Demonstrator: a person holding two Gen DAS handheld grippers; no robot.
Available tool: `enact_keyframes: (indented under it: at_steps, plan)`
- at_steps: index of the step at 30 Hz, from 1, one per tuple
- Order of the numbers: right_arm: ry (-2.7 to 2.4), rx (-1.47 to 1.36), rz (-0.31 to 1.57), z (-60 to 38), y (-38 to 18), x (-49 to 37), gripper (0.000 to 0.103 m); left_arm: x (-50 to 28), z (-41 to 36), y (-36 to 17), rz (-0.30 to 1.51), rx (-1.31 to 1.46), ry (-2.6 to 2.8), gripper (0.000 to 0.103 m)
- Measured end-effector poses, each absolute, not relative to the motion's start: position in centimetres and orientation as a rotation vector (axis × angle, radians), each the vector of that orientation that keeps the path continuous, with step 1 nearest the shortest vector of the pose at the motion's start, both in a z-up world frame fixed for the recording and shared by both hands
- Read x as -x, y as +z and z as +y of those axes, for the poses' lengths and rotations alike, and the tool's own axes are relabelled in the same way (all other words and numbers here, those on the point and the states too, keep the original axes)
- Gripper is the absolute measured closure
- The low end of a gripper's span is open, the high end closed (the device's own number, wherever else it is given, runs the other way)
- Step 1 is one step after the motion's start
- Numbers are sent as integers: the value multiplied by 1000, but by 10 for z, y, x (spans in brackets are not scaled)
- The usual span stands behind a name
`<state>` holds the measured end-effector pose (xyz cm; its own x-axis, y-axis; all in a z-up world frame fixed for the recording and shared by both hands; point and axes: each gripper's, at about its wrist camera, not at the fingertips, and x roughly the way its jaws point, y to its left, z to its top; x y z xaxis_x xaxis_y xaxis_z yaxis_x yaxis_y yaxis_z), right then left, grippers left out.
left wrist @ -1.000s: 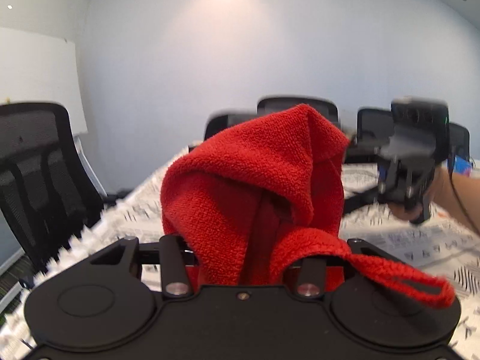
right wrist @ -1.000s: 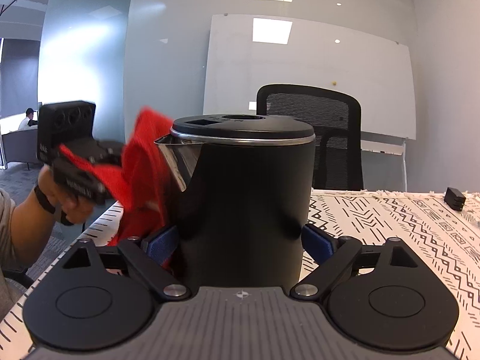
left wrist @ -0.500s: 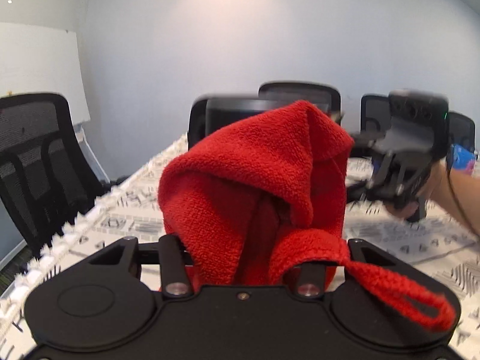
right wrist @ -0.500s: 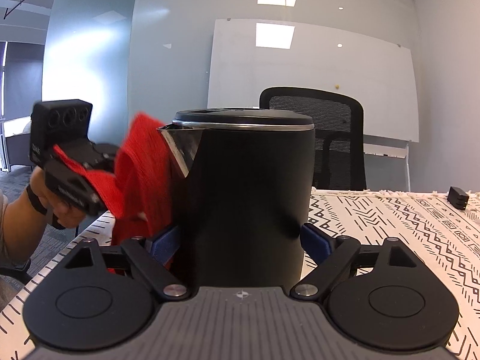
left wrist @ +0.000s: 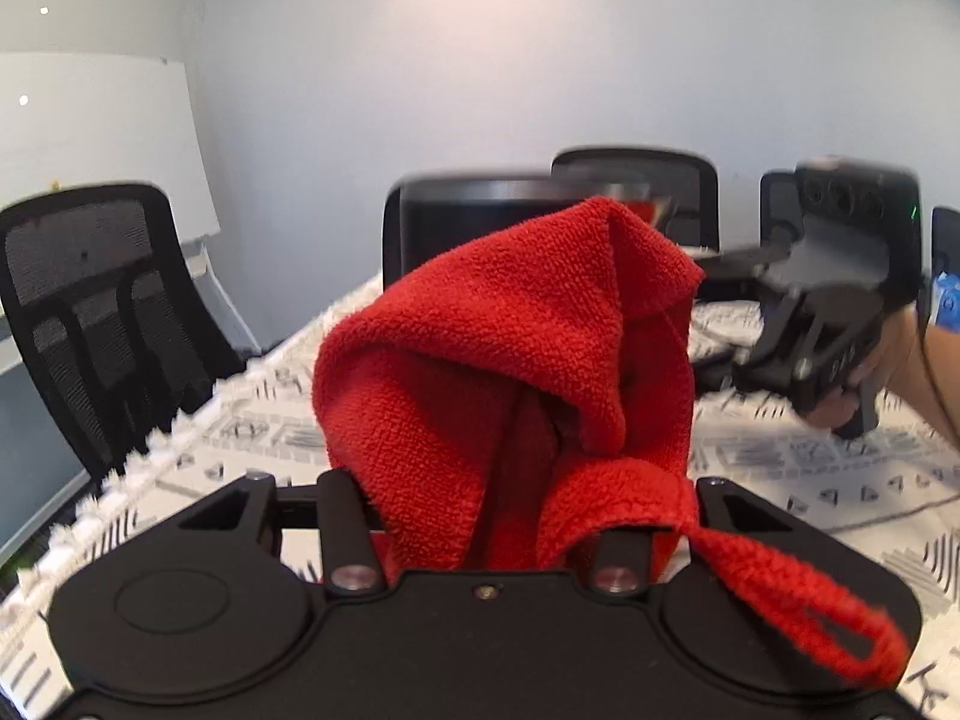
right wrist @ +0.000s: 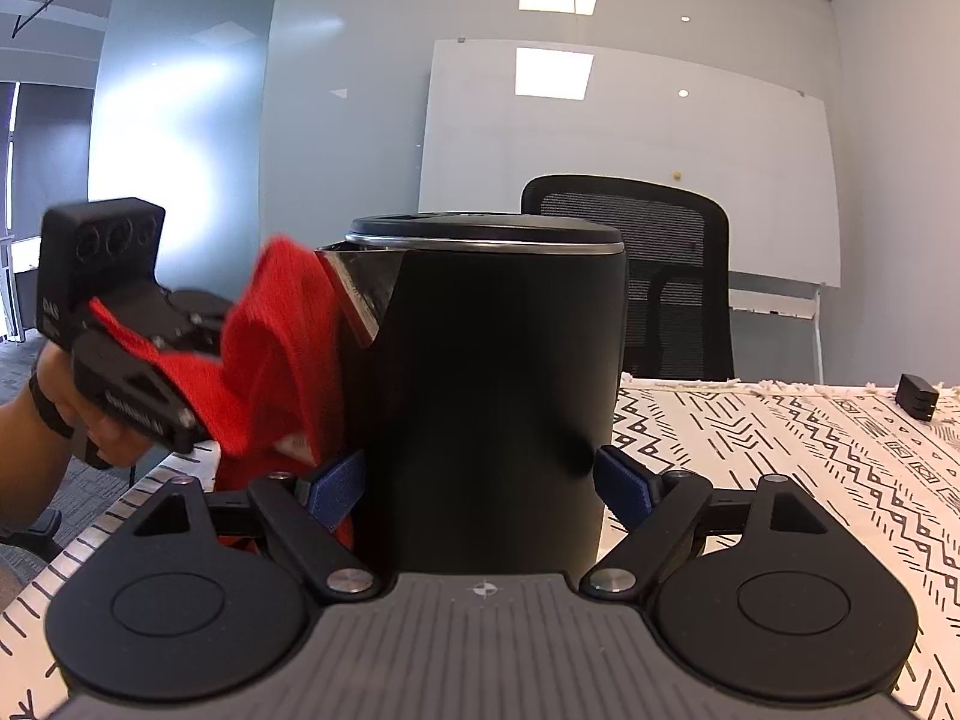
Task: Clean container
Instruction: 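Rotate the kettle with the right gripper while the left gripper wipes its side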
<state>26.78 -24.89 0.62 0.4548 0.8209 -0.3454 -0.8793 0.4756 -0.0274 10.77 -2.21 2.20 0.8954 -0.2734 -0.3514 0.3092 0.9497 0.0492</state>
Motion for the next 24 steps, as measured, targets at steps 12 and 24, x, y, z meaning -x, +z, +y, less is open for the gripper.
enact_keyframes:
  at_steps: [12, 24]
  plan:
    - [1053, 213, 303, -247, 7, -267, 22, -111, -25, 12, 390, -111, -311, 52]
    - [1055, 163, 258, -254, 15, -265, 26, -116, -16, -4, 430, -84, -325, 52]
